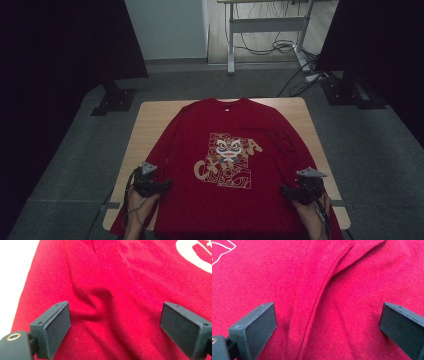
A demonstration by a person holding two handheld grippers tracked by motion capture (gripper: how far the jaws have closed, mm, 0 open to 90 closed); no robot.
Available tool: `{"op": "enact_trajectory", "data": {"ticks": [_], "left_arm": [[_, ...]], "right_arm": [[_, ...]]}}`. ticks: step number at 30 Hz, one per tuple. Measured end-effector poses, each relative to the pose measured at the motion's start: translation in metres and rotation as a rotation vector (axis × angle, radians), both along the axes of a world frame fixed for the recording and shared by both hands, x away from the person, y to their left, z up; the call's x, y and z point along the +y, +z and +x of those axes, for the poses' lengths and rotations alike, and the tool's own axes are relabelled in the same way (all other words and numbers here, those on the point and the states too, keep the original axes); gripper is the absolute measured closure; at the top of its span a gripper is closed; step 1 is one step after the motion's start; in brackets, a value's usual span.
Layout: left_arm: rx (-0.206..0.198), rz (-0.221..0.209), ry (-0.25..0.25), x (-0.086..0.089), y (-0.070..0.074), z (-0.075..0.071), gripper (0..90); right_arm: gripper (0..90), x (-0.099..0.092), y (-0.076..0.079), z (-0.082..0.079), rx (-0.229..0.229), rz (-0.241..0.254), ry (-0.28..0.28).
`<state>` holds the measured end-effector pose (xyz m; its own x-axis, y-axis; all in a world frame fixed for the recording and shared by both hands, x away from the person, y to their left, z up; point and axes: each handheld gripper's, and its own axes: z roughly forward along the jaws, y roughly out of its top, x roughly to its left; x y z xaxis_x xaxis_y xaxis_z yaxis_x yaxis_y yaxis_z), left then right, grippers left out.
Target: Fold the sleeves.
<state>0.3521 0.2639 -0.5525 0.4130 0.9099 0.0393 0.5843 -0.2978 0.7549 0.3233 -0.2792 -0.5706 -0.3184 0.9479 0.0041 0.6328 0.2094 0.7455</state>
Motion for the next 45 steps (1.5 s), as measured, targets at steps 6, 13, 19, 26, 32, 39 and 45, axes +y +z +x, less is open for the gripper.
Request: {"op": "enact_trajectory", "data": {"ticks": [6,13,19,26,32,39,45], "left_arm": [[-0.017,0.005,0.005,0.004,0.010,0.006,9.9],[-0.026,0.004,0.015,0.013,0.017,0.012,11.8],[-0.037,-0.007,0.031,0.022,0.027,0.019,12.9],[-0.049,-0.003,0.048,0.037,0.037,0.038,15.4],[-0.047,-0.027,0.065,0.048,0.037,0.051,18.1],[-0.027,-0.036,0.092,0.055,0.024,0.065,23.7],[-0.033,-0.033,0.126,0.059,0.017,0.074,28.5]], "right_arm": [[0.9,0.000,0.000,0.000,0.000,0.000,0.000],[0.9,0.000,0.000,0.000,0.000,0.000,0.000],[0.9,0.000,0.000,0.000,0.000,0.000,0.000],[0.9,0.000,0.000,0.000,0.000,0.000,0.000],[0.9,0.000,0.000,0.000,0.000,0.000,0.000],[0.9,0.000,0.000,0.000,0.000,0.000,0.001],[0.9,0.000,0.000,0.000,0.000,0.000,0.003]]}}
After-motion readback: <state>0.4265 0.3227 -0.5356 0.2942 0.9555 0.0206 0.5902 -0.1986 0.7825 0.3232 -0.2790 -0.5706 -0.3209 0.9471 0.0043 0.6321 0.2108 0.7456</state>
